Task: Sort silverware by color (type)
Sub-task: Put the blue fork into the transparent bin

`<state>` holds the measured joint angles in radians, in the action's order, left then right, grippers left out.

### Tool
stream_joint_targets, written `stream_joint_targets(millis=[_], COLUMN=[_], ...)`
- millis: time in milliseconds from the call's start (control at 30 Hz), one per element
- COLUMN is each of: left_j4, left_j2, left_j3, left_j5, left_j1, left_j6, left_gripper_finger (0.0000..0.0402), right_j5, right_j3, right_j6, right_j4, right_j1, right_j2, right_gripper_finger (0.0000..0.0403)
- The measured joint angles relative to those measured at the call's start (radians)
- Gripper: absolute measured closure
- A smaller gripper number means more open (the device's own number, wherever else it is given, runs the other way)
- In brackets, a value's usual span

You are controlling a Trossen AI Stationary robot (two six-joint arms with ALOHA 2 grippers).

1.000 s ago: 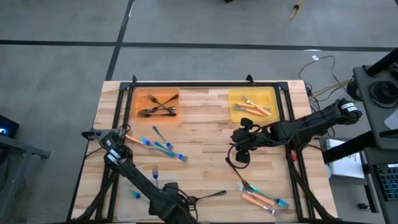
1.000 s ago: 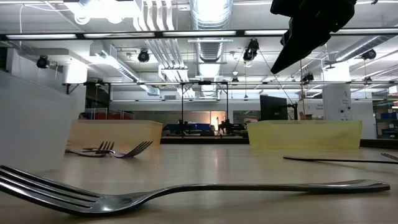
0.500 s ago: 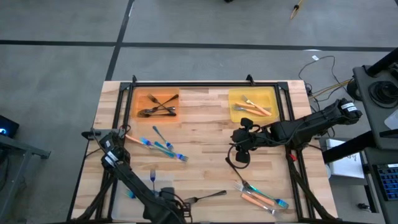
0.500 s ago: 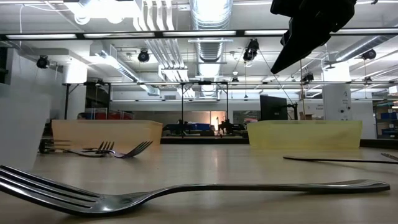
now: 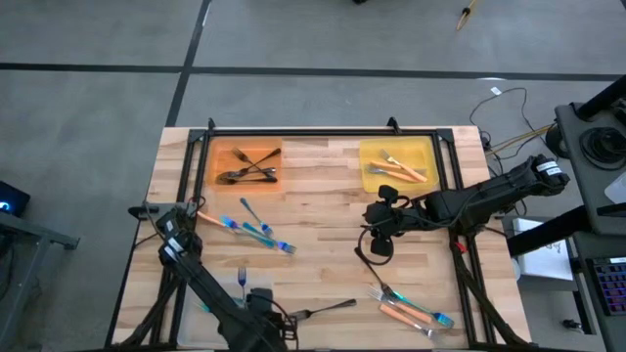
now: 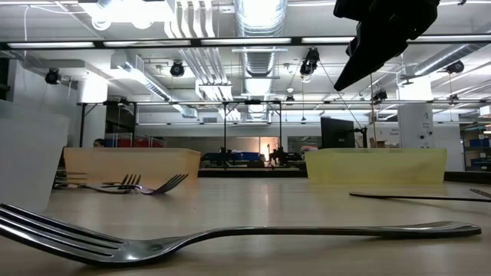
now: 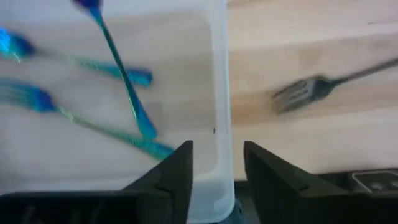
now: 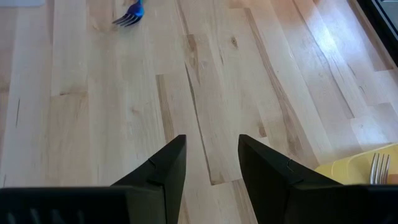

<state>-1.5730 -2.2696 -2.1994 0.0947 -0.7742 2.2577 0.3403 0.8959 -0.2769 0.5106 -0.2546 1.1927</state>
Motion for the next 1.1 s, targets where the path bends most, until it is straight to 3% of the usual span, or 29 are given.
stream_joint_targets(millis=[167, 333, 600, 800, 967, 1100], left_j4=[0.001, 0.002, 0.027, 0.173, 0.184, 0.274], left_j2=[0.027, 0.114, 0.327, 0.475, 0.545, 0.572], left_j3=[0.022, 0.112, 0.401, 0.633, 0.798, 0.904], left_j5=[0.030, 0.047, 0.093, 0.097, 0.045, -0.012], left_j1=[0.055, 0.135, 0.257, 0.339, 0.401, 0.454], left_j6=[-0.189, -0.462, -0.903, -1.399, -1.744, -1.924], left_gripper_finger=[0.0229, 0.0205, 0.0204, 0.0204, 0.0204, 0.0204], right_j5=[0.000, 0.000, 0.000, 0.000, 0.000, 0.000], right_j3=[0.000, 0.000, 0.000, 0.000, 0.000, 0.000], right_j6=[0.000, 0.000, 0.000, 0.000, 0.000, 0.000], right_j4=[-0.001, -0.004, -0.021, -0.022, -0.022, -0.022], right_j1=[0.000, 0.000, 0.000, 0.000, 0.000, 0.000], right_j2=[0.000, 0.000, 0.000, 0.000, 0.000, 0.000], right_gripper_finger=[0.0266, 0.0266, 0.0266, 0.0266, 0.0266, 0.0266])
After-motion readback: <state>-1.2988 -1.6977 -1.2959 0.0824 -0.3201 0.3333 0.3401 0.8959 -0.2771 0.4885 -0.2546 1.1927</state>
